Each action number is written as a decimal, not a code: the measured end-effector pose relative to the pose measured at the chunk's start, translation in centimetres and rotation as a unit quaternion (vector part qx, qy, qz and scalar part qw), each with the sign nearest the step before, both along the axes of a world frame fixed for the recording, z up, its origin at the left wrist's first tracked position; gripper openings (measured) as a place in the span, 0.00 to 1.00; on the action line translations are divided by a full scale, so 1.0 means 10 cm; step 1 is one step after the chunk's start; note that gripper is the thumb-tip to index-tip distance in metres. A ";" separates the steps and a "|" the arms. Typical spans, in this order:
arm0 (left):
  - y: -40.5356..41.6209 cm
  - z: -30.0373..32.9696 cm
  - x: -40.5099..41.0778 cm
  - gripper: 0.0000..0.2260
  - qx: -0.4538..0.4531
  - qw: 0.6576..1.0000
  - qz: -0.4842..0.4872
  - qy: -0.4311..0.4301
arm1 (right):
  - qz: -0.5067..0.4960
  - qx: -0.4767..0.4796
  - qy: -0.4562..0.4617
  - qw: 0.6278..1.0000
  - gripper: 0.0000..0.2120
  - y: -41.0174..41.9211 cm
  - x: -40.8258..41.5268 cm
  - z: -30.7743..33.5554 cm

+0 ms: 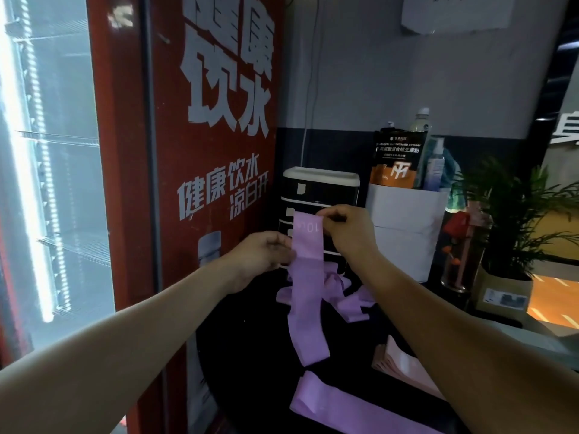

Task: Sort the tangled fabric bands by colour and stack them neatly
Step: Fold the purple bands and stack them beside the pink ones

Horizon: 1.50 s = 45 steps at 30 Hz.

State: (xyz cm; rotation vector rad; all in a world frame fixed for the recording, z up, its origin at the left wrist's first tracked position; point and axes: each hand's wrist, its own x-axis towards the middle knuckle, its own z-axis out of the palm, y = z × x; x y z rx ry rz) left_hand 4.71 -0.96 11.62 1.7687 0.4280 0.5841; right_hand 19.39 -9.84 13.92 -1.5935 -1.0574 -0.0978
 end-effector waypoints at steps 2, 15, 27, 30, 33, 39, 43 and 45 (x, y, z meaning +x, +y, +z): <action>0.03 0.04 0.00 0.07 -0.032 0.998 0.019 -0.046 | -0.001 -0.043 -0.021 0.999 0.08 -0.02 0.03 -0.04; 0.03 0.16 0.09 0.05 -0.113 0.982 0.067 -0.135 | 0.058 -0.040 -0.120 0.990 0.12 -0.17 -0.17 -0.02; 0.08 0.22 0.06 0.03 -0.048 0.988 0.110 -0.097 | 0.023 -0.071 -0.172 0.982 0.04 -0.12 -0.21 0.06; 0.09 0.24 0.03 0.04 -0.023 0.987 0.132 -0.090 | 0.034 -0.064 -0.156 0.985 0.04 -0.14 -0.20 0.10; 0.05 0.28 0.01 0.04 0.024 0.988 0.119 -0.098 | 0.035 -0.055 -0.146 0.987 0.05 -0.11 -0.20 0.14; -0.02 0.45 -0.02 0.04 0.132 0.973 0.137 -0.127 | 0.005 -0.036 -0.111 0.993 0.05 -0.07 -0.17 0.31; -0.11 0.59 0.00 0.07 0.102 0.987 0.069 -0.102 | 0.019 -0.021 -0.079 0.996 0.04 -0.11 -0.23 0.47; -0.17 0.67 0.02 0.10 0.059 0.990 0.040 -0.120 | 0.045 -0.015 -0.071 0.996 0.04 -0.16 -0.28 0.56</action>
